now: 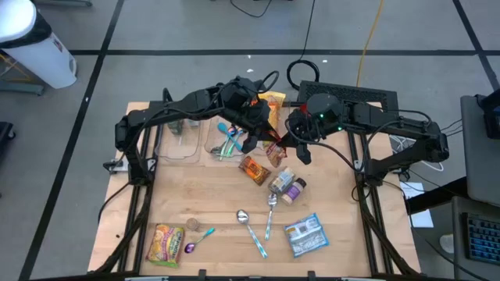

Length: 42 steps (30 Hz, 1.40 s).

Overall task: Pick & Place Food Item
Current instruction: Put the red noodle pack into the right transparent bin

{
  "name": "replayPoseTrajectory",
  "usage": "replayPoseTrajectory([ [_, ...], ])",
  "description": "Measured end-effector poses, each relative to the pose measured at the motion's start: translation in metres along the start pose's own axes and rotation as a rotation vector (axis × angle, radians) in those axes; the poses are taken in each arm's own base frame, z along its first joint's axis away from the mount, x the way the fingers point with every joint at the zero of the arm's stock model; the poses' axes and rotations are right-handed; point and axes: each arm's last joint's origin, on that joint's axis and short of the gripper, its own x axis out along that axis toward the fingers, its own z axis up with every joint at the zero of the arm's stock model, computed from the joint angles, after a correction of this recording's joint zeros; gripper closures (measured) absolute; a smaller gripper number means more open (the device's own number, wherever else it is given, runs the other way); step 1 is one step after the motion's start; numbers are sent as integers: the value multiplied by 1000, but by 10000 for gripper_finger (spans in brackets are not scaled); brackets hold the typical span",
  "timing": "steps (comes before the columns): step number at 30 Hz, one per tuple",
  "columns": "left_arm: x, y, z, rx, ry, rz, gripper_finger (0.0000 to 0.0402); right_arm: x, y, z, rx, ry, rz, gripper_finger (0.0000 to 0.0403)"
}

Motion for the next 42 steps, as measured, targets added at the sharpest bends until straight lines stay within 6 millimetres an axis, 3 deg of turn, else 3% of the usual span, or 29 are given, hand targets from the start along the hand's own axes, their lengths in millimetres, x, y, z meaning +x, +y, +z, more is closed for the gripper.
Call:
replayPoseTrajectory([
  [4, -1, 1, 0, -2, -1, -3, 388, 0, 0, 0, 0, -1, -4, 403],
  [11, -1, 2, 0, 0, 0, 2, 394, 0, 0, 0, 18, -1, -3, 388],
  [16, -1, 2, 0, -4, 2, 15, 394, -3, -4, 0, 42, 1, -15, 339],
  [23, -8, 11, -1, -61, -6, 41, 394, -23, -14, 2, 94, -53, -58, 259],
  [30, -31, 43, 0, -247, -71, 186, 394, -56, -20, 4, 106, -144, -114, 223],
  [36, -48, 74, -5, -469, -139, 386, 394, -69, -22, 3, 131, -188, -185, 221],
  [42, -34, 94, -16, -643, -166, 450, 394, -62, -27, -6, 149, -163, -240, 228],
])
